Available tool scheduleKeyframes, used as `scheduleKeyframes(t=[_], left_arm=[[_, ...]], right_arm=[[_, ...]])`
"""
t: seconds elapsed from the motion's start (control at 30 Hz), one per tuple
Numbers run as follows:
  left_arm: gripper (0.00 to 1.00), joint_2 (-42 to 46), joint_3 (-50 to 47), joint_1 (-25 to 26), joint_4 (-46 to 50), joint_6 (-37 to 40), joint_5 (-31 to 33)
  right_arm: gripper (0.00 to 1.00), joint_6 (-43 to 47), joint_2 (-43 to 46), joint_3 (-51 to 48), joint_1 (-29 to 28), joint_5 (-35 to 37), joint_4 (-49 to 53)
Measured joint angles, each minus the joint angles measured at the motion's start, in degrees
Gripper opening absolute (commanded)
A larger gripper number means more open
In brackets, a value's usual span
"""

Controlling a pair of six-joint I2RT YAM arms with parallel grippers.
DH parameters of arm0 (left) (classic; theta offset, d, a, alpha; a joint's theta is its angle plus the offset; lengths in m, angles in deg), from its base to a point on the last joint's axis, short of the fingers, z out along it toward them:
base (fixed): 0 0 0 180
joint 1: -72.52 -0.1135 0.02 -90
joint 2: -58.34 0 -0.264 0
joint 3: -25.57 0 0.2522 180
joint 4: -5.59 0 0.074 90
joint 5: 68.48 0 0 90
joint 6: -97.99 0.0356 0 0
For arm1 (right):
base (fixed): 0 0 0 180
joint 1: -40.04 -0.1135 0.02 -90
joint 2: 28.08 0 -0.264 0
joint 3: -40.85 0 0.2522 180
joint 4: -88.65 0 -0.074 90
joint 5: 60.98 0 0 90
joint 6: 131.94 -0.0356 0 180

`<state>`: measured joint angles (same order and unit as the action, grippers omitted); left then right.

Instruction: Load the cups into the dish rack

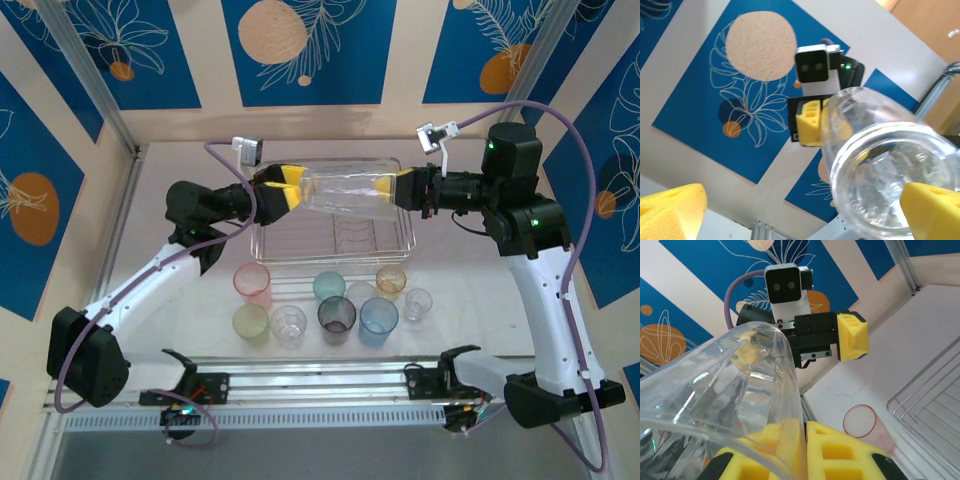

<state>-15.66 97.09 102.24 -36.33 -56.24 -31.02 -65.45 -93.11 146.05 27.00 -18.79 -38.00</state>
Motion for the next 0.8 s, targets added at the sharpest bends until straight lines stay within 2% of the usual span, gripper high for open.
scheduleKeyframes(t=[0.3, 0.5, 0.8], left_arm=[[1.0, -0.1, 0.0, 0.3, -7.4, -3.0, -1.7], [1.0, -0.8, 0.0, 0.4, -8.0, -3.0, -3.0], [1.0, -0.7, 0.0, 1.0, -0.8, 2.6, -3.6]], right_arm=[[0.0, 0.0, 0.0, -1.8, 6.2, -2.5, -0.8], [0.0, 0.0, -0.1, -1.9, 5.1, -3.9, -1.5], [0.0, 2.2, -4.0, -1.8, 0.3, -3.5, -0.2]])
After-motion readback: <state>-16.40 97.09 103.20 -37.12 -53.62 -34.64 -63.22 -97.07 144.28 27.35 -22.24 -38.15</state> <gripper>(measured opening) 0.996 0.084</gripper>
